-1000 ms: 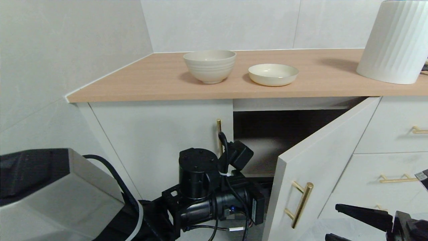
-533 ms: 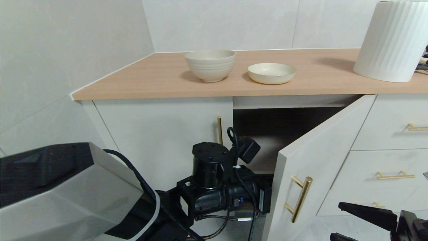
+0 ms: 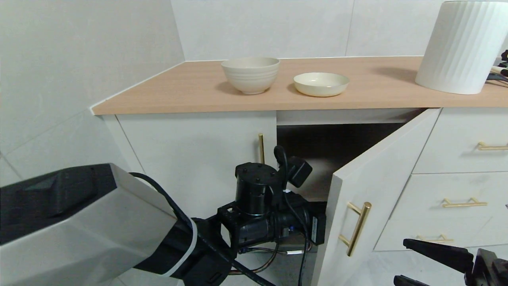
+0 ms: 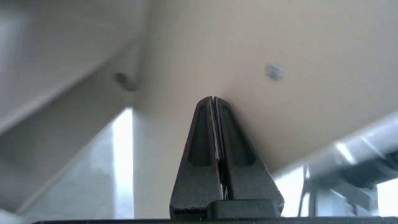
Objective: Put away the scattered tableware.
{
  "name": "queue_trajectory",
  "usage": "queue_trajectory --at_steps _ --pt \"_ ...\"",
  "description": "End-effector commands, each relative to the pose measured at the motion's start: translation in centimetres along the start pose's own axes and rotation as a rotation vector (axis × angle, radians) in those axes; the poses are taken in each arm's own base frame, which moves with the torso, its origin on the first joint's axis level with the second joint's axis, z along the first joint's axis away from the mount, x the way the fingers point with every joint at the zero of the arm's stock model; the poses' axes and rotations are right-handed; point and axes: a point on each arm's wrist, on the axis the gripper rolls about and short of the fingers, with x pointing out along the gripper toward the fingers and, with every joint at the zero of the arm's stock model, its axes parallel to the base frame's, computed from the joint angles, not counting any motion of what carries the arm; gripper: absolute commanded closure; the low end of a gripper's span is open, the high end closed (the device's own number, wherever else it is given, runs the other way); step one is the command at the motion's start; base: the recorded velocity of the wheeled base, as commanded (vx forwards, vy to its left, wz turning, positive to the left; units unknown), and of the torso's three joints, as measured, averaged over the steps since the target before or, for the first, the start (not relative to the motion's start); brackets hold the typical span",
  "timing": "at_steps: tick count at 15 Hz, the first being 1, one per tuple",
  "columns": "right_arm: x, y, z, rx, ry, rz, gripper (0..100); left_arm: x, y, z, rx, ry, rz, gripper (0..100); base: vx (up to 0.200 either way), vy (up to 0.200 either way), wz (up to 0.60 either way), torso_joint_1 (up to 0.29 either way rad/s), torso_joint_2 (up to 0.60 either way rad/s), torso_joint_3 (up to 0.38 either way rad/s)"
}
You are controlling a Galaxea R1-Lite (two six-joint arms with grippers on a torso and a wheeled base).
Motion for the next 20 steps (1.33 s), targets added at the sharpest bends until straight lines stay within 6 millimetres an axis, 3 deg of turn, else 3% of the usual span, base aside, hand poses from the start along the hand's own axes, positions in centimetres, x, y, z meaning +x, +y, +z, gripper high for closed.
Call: queue_trajectory --at_steps 1,6,12,14,20 --pt "-0.1 0.0 0.0 -0.001 -0.005 0.003 0 0.7 0.2 0.2 0.001 -0.003 -0.004 100 0.000 0.000 0.00 0.000 0.00 0.000" --pt "-0.2 0.1 0.2 -0.002 -0.016 0.007 0 1.5 0.6 -0.2 -0.005 0.012 0.002 100 0.000 0.000 0.00 0.000 0.00 0.000" --pt "-0.8 0.6 1.2 -0.010 -0.071 0.030 0 1.9 -0.2 -0.2 0.002 0.010 -0.007 100 0.000 0.000 0.00 0.000 0.00 0.000" --pt "-0.8 0.6 1.1 -0.010 -0.067 0.028 0 2.1 -0.1 -0.3 0.001 0.013 -0.007 100 -0.200 0.000 0.00 0.010 0.00 0.000" --pt "-0.9 0.7 1.3 -0.012 -0.081 0.034 0 3.9 0.4 0.2 -0.004 0.024 0.006 100 0.000 0.000 0.00 0.000 0.00 0.000"
